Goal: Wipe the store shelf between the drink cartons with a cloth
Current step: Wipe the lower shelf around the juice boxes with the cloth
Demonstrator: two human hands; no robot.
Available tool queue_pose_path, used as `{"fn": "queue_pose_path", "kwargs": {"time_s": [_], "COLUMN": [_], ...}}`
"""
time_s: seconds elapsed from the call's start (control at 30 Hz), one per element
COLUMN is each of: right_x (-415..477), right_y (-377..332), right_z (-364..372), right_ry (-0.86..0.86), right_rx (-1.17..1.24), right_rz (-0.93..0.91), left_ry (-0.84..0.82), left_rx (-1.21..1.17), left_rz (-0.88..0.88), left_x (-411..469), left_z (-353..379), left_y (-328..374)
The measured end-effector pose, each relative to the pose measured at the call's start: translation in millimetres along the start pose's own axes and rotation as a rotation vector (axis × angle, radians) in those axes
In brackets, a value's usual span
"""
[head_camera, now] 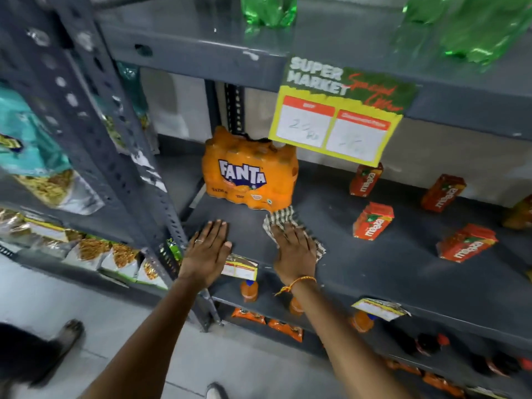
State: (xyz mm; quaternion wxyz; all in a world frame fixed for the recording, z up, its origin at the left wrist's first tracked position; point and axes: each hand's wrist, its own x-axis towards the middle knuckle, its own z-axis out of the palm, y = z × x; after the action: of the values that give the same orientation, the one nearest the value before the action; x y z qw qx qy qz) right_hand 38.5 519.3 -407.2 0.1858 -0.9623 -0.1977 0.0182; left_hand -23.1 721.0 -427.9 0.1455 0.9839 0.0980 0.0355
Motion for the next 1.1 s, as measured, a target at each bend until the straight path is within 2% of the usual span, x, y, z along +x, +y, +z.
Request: {"fn": "queue_pose_path", "kwargs": {"time_s": [0.1, 0.17, 0.2, 0.27, 0.33, 0.43, 0.6, 0.83, 0.97, 1.0, 1.1], "right_x": [-8, -13, -9, 8, 28, 42, 21, -56, -94, -93, -69], "right_y": [1, 0, -2, -12, -25, -36, -17, 22, 42, 44, 45], "right_z": [3, -3, -8, -16, -16, -3, -6, -13, -22, -26, -36], "right_ry": [-0.011, -0.096, -0.134, -0.105, -0.07, -0.151, -0.238, -0.128, -0.227, -0.199, 0.034], "right_rx": [0.054, 0.179, 0.237, 0.285, 0.22, 0.088, 0.094, 0.207, 0.232, 0.235, 0.212], "right_rz": [-0.148, -0.251, -0.267, -0.264, -0.268, -0.286, -0.348, -0.302, -0.334, -0.348, -0.393], "left_ry": [0.021, 0.021, 0.016, 0.01, 0.017, 0.021, -0.016, -0.073, -0.149, -0.161, -0.207], "left_rx": [-0.052, -0.081, -0.096, -0.129, -0.159, -0.18, -0.139, 0.007, 0.023, 0.013, -0.005], "left_rz": [-0.01, -0.017, -0.02, -0.024, -0.022, -0.029, -0.018, -0.019, 0.021, 0.056, 0.137], "left_x": [2, 2, 2, 3, 2, 2, 3, -1, -2, -3, 0], "left_z": [0, 0, 0, 1, 2, 2, 3, -2, -2, -2, -3], "left_y": [2, 1, 0, -2, -3, -4, -3, 4, 21, 28, 52]}}
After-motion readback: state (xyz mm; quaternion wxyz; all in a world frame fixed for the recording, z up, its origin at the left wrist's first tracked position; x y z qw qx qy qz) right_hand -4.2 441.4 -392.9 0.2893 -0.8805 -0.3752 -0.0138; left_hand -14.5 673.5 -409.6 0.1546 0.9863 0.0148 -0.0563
